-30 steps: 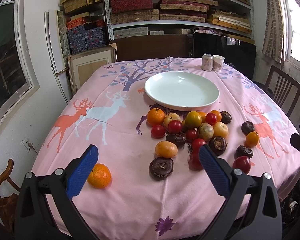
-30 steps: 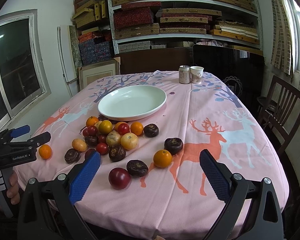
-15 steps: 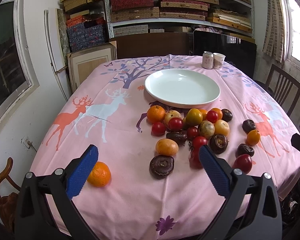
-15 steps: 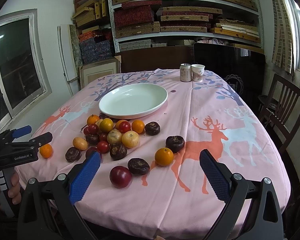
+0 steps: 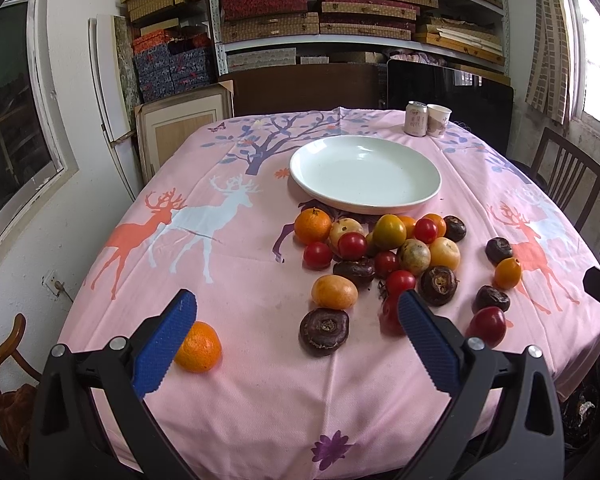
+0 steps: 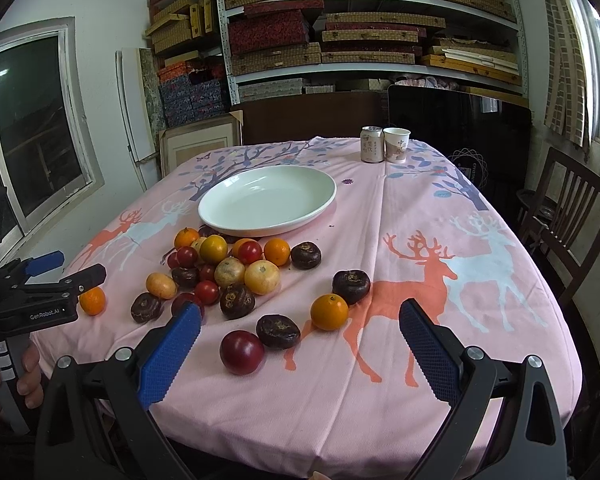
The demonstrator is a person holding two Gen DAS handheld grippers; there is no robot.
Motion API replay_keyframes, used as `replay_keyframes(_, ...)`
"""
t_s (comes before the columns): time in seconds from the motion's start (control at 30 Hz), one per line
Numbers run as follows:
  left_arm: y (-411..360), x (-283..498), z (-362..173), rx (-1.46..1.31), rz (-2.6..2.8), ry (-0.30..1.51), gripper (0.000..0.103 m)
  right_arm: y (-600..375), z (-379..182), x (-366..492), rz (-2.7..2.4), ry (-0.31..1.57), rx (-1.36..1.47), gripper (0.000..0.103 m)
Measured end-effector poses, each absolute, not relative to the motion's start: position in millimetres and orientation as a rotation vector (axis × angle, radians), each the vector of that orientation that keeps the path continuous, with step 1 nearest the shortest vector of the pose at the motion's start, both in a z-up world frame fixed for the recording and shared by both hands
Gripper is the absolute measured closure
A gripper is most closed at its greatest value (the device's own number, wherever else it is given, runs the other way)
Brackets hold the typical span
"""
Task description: Organize fruits
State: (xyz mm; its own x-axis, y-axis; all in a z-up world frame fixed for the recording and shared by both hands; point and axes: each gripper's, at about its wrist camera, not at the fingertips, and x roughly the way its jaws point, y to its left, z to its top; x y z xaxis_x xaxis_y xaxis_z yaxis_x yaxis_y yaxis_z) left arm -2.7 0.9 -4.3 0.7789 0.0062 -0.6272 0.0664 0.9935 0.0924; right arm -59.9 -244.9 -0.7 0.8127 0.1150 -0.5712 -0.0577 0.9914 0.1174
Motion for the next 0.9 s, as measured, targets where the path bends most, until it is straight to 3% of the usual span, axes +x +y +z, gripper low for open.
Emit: replay_keyframes(0.9,9,3,-13,0.098,-0.013,0.705,0.004,-237,-18,-58,0.171,0.659,0.106,0.004)
